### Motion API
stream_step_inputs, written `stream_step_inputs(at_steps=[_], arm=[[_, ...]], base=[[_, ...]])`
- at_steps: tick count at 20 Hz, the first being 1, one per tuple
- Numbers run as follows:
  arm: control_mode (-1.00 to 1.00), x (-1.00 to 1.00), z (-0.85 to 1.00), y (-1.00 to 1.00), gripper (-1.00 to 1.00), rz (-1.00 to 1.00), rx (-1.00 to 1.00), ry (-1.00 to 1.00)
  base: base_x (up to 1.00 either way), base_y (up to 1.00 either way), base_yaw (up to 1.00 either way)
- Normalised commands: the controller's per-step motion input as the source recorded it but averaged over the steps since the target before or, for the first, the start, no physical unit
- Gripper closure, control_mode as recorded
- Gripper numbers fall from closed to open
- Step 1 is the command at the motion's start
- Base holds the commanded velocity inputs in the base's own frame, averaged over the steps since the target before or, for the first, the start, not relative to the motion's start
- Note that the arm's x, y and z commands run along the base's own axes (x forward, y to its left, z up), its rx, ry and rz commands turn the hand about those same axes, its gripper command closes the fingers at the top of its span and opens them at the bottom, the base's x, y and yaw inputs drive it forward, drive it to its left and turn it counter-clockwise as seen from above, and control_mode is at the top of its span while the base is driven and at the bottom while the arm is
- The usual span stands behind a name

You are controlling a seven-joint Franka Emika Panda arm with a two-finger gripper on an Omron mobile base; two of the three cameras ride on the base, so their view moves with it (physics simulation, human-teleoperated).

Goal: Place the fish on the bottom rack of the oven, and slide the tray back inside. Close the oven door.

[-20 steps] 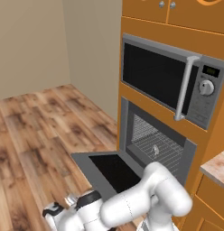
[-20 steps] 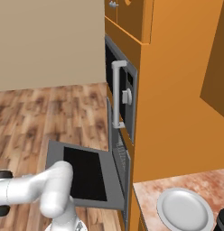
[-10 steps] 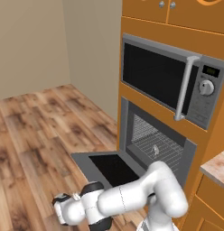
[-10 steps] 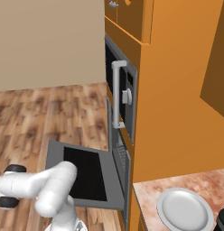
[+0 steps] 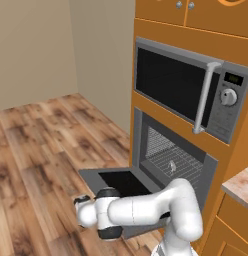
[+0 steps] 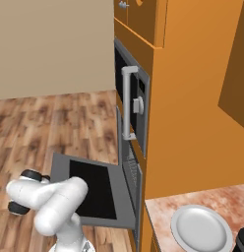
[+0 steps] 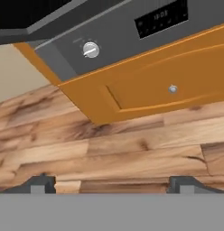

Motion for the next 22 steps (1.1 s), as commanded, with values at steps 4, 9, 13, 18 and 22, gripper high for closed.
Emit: stream_step_inputs(at_steps=[4, 9, 13, 18, 22], arm=[[-1.0, 0.0, -0.22, -0.73, -1.0, -0.41, -0.24, -0.48], [-1.0, -0.16, 0.33, -0.65, -1.0, -0.36, -0.24, -0.45], [-1.0, -0.13, 0.68, -0.7, -1.0, -0.35, -0.27, -0.37], [-1.0, 0.0, 0.76, -0.8, -1.0, -0.36, -0.27, -0.24], [-1.0, 0.0, 0.8, -0.87, -1.0, -0.34, -0.24, -0.19]], base=[[0.0, 0.0, 0.0], [0.0, 0.0, 0.0], [0.0, 0.0, 0.0], [0.0, 0.0, 0.0], [0.0, 0.0, 0.0]])
